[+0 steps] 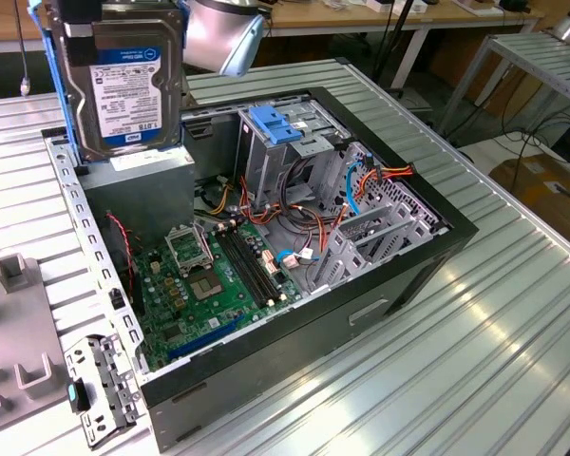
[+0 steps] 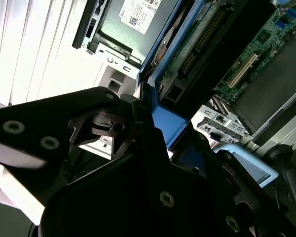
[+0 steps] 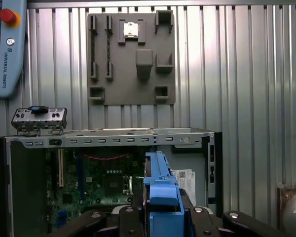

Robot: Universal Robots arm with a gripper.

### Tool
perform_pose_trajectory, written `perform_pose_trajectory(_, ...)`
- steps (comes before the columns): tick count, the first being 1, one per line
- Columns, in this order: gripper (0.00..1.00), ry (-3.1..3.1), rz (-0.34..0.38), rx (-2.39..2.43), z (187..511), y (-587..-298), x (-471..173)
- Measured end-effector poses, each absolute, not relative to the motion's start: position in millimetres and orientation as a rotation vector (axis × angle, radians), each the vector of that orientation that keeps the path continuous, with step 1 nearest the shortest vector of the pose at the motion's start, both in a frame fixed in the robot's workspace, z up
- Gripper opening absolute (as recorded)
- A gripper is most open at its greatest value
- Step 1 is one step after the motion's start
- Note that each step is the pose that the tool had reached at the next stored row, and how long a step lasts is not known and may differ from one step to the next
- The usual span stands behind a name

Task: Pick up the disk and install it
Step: 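Pick up the disk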

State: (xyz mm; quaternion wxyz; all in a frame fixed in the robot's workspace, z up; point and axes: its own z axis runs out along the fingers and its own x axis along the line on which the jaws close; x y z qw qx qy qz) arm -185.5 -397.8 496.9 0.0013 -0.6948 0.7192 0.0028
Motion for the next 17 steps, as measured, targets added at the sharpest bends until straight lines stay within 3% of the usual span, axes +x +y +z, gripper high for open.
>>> perform_pose_trajectory(17,0.37,2.258,0.009,-2.181,495,-400,-132)
